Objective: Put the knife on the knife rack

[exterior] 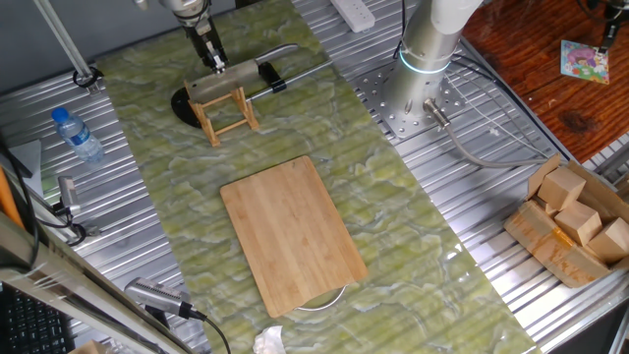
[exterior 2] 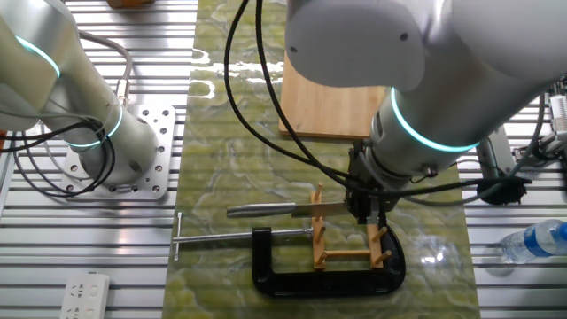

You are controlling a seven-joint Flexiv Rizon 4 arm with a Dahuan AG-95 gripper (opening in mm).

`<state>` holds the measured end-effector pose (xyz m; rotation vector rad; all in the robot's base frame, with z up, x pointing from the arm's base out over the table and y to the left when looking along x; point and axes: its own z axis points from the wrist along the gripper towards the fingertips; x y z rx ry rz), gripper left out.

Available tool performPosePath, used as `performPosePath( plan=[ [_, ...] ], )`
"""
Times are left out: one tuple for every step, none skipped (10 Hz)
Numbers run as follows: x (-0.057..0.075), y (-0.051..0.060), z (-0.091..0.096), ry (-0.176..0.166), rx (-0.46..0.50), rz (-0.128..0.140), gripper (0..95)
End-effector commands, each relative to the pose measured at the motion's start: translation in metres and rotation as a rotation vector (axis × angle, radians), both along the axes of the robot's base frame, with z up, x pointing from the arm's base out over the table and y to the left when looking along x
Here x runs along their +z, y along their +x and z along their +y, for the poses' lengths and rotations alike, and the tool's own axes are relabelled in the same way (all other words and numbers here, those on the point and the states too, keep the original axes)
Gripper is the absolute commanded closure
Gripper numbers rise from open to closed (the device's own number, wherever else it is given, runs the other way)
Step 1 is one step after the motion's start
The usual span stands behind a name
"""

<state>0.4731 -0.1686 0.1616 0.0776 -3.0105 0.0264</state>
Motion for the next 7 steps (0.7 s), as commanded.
performPosePath(
  plan=[
    [-0.003,0.000,0.000,0.012,0.005,0.002,95.0],
    [-0.005,0.001,-0.001,0.020,0.008,0.003,95.0],
    [-0.007,0.001,-0.001,0.028,0.011,0.002,95.0],
    [-0.012,0.002,-0.001,0.032,0.018,0.001,95.0],
    [-0.017,0.003,0.001,0.036,0.020,0.000,95.0],
    [-0.023,0.004,0.003,0.036,0.020,-0.003,95.0],
    [-0.028,0.005,0.005,0.037,0.025,-0.004,95.0]
  ],
)
